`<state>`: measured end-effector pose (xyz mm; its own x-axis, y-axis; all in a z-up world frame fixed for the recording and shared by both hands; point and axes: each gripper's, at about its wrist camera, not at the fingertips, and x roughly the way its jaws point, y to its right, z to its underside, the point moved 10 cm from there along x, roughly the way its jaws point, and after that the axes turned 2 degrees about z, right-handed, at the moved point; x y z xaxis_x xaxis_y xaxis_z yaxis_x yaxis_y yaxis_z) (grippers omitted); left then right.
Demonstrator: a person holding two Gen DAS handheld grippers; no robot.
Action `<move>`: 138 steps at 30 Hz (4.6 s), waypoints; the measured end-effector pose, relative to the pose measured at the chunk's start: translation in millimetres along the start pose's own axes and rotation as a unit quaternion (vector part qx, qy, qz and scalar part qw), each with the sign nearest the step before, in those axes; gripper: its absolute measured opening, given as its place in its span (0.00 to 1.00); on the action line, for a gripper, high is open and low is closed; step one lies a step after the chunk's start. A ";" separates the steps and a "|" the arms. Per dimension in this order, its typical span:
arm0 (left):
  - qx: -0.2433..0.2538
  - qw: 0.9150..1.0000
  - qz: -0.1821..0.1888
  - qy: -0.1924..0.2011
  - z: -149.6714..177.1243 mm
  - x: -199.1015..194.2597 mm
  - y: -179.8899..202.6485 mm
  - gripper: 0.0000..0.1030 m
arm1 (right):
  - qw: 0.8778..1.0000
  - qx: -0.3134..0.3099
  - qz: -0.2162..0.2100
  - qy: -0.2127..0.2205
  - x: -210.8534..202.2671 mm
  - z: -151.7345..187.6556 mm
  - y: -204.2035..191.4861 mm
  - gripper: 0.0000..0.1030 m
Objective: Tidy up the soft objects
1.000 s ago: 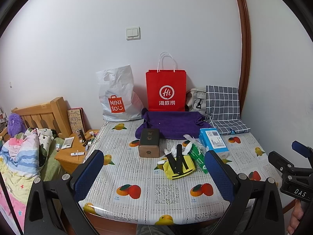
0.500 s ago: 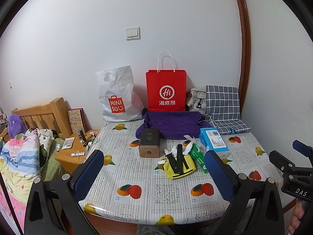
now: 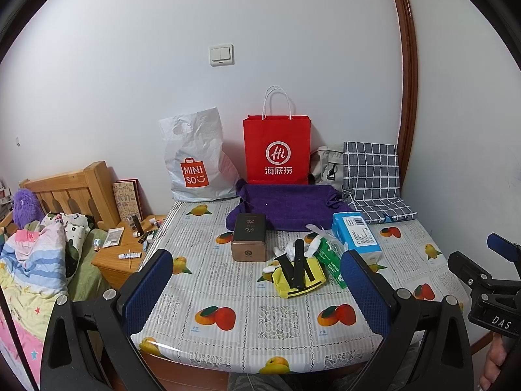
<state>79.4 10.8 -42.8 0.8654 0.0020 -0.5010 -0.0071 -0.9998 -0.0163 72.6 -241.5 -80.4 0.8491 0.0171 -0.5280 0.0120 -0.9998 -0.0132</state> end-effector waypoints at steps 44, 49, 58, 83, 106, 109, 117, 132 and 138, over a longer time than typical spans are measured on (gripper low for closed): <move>-0.060 0.986 0.010 -0.157 103.3 182.1 -35.0 1.00 | 0.991 -0.068 -0.040 -0.109 201.2 81.0 -42.2 0.69; -0.059 0.982 0.013 -0.177 117.1 206.0 -40.2 1.00 | 0.985 -0.106 -0.040 -0.127 239.3 89.4 -55.4 0.68; -0.067 0.980 0.047 -0.183 124.2 227.6 -43.9 1.00 | 0.974 -0.150 -0.035 -0.163 287.0 99.6 -66.6 0.73; -0.019 0.976 0.122 -0.178 113.6 257.3 24.9 0.99 | 0.970 -0.097 -0.058 -0.215 249.0 157.3 -26.3 0.39; 0.031 0.963 0.158 -0.216 119.9 306.4 78.3 0.36 | 0.983 -0.053 -0.046 -0.170 276.0 152.0 5.2 0.65; 0.046 0.966 0.147 -0.208 119.0 305.7 78.3 0.21 | 0.985 -0.046 -0.044 -0.158 279.8 149.0 4.3 0.67; 0.034 0.964 0.151 -0.215 119.7 311.3 75.5 0.20 | 0.987 -0.050 -0.043 -0.145 283.7 146.1 1.6 0.68; -0.007 0.972 0.133 -0.193 111.1 277.7 34.2 0.19 | 0.989 -0.022 -0.031 -0.144 273.3 145.7 14.5 0.32; -0.040 0.973 0.096 -0.205 125.8 265.2 -10.0 0.19 | 0.989 -0.009 -0.017 -0.149 267.4 148.2 23.6 0.32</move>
<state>245.9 23.6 -284.4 0.5795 -0.1952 -0.7913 -0.0969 -0.9805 0.1708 221.7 -259.8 -347.8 0.6551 0.0489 -0.7540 0.0495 -0.9985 -0.0217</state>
